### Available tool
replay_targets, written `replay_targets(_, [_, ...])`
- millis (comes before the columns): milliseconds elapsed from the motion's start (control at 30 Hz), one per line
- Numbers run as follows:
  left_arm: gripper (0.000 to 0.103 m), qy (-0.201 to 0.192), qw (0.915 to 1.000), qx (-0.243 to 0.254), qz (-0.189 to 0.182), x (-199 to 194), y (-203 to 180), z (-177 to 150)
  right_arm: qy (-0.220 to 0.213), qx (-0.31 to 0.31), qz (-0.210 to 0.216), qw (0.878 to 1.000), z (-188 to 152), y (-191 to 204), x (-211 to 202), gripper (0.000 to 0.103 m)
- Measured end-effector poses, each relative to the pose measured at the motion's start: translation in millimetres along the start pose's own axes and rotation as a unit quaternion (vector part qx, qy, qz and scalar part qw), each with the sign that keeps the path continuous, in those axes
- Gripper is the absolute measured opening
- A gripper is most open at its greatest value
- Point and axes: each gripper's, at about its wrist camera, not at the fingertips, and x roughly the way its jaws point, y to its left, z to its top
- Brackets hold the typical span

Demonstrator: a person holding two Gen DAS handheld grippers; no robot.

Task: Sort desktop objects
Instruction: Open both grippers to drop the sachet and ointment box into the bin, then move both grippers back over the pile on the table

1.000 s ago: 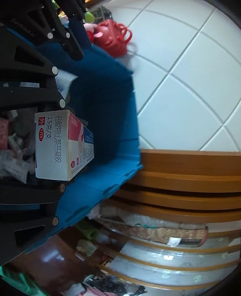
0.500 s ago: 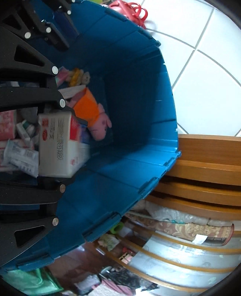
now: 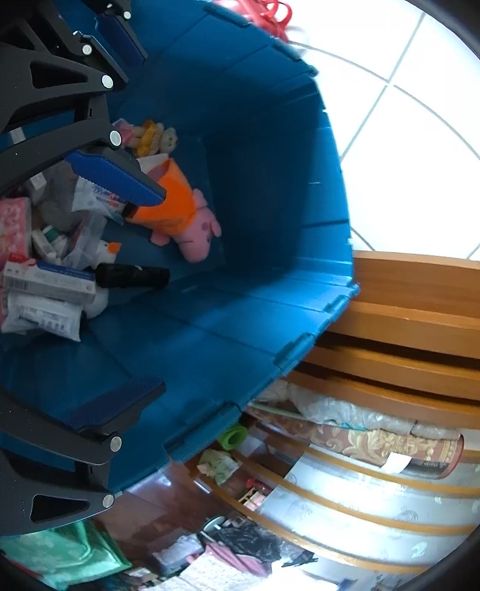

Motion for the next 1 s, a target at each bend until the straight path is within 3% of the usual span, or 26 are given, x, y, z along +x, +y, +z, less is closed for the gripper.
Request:
replay_targets(67, [0.022,-0.023,0.9997,-0.009,-0.002,-17,5,0,-0.008,0.003,0.023,1.0,3,-2,-15,0.094])
replay_targets(200, [0.022,-0.079,0.9968,-0.01,-0.005,-62,13,-9,-0.065,0.007,0.04,0.997,0,-5,-64,0.103])
replay_targets(333, [0.023,-0.134,0.9905,-0.027,-0.009,-107,28,-28,-0.117,0.002,0.067,0.991,-15,3,-109,0.103])
replay_targets(400, [0.039,-0.162,0.986,-0.041,-0.007,-128,39,-43,-0.14,0.003,0.085,0.986,-24,10,-129,0.103])
replay_targets(467, [0.068,-0.192,0.9802,-0.051,0.007,-148,52,-59,-0.165,0.007,0.113,0.98,-36,20,-149,0.103])
replay_targets(600, [0.075,-0.237,0.968,-0.064,0.055,-178,82,-97,-0.185,0.011,0.176,0.967,-57,44,-171,0.103])
replay_targets(800, [0.079,-0.25,0.9528,-0.111,0.132,-199,147,-155,-0.223,0.001,0.262,0.939,-85,101,-196,0.103])
replay_targets(1000, [0.079,-0.206,0.9473,-0.145,0.198,-197,223,-223,-0.241,-0.019,0.313,0.918,-109,169,-209,0.103])
